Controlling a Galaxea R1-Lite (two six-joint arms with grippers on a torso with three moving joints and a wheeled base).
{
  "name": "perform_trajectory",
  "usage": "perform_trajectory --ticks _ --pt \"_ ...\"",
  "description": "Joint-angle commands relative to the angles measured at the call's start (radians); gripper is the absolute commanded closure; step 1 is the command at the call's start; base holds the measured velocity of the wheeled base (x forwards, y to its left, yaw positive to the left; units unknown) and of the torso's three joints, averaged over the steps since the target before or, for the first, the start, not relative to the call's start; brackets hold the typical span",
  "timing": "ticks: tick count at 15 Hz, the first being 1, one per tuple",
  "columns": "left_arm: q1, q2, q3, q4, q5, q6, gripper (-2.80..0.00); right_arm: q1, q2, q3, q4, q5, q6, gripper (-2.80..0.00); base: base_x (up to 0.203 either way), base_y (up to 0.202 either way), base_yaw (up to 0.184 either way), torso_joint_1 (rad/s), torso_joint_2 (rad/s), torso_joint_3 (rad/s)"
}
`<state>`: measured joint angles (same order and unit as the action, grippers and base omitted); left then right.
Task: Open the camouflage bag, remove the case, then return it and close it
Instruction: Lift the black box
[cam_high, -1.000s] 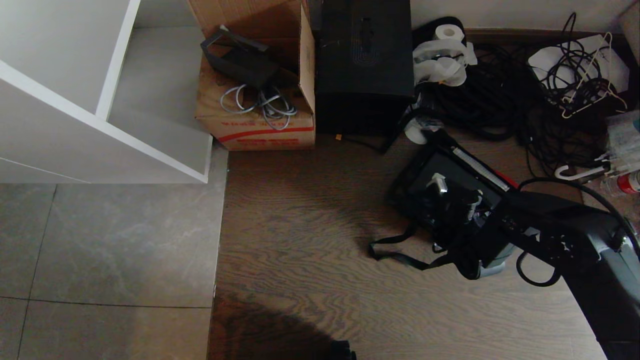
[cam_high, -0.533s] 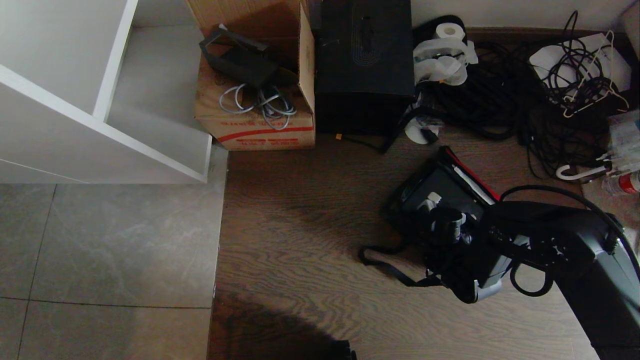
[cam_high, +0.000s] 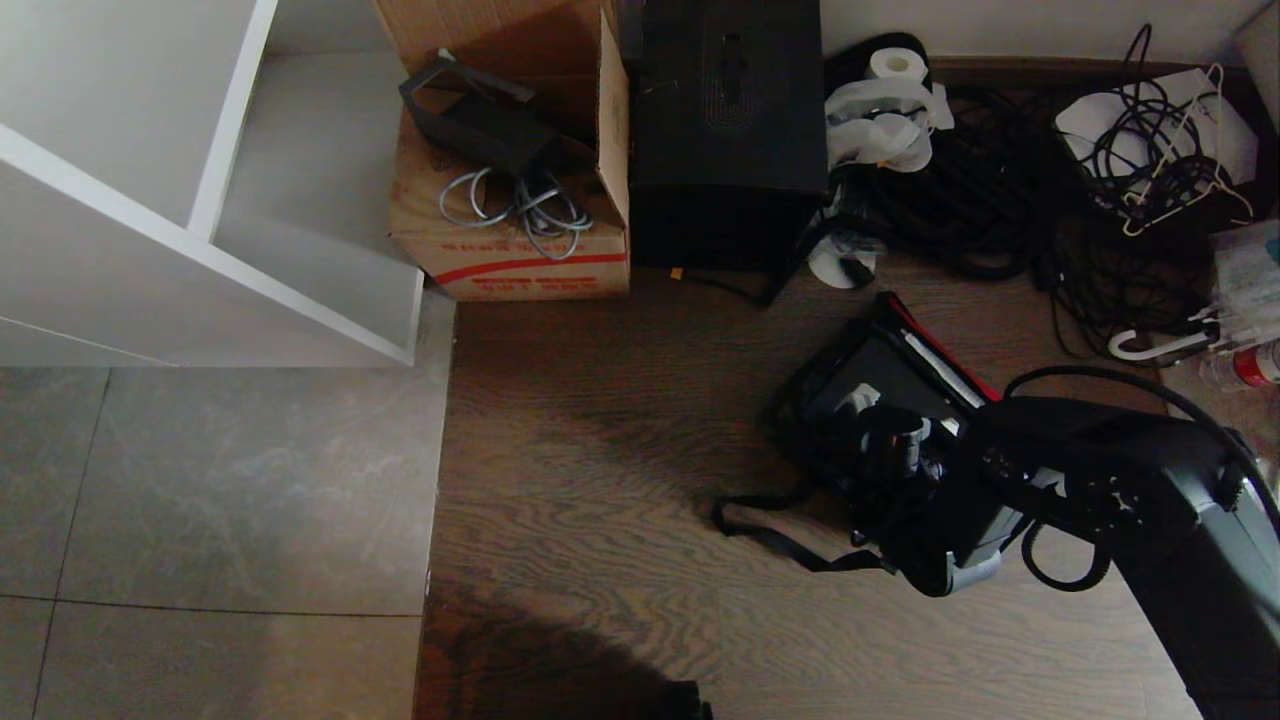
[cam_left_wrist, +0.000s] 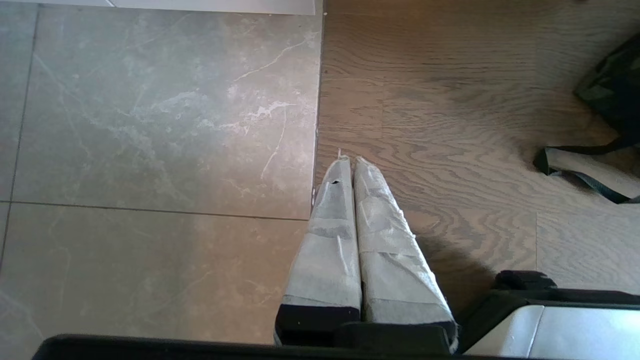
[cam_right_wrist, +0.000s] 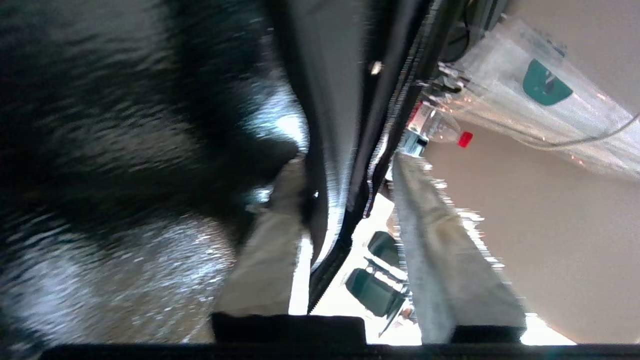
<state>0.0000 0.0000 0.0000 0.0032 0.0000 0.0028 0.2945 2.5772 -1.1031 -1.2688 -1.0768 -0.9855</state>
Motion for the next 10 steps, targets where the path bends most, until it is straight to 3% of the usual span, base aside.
perform_trajectory --ticks 1,10 --pt "0.0 0.002 0.0 0.0 0.0 0.0 0.0 -0.027 -0.036 -0.028 -0.004 0.0 -0.006 -2.8 0.0 0.0 0.0 0.0 0.0 0.0" --pt "0.0 0.001 0.0 0.0 0.0 0.0 0.0 -0.179 -0.073 -0.231 0.275 0.001 -0.002 -2.8 0.0 0.0 0.0 0.0 0.0 0.0"
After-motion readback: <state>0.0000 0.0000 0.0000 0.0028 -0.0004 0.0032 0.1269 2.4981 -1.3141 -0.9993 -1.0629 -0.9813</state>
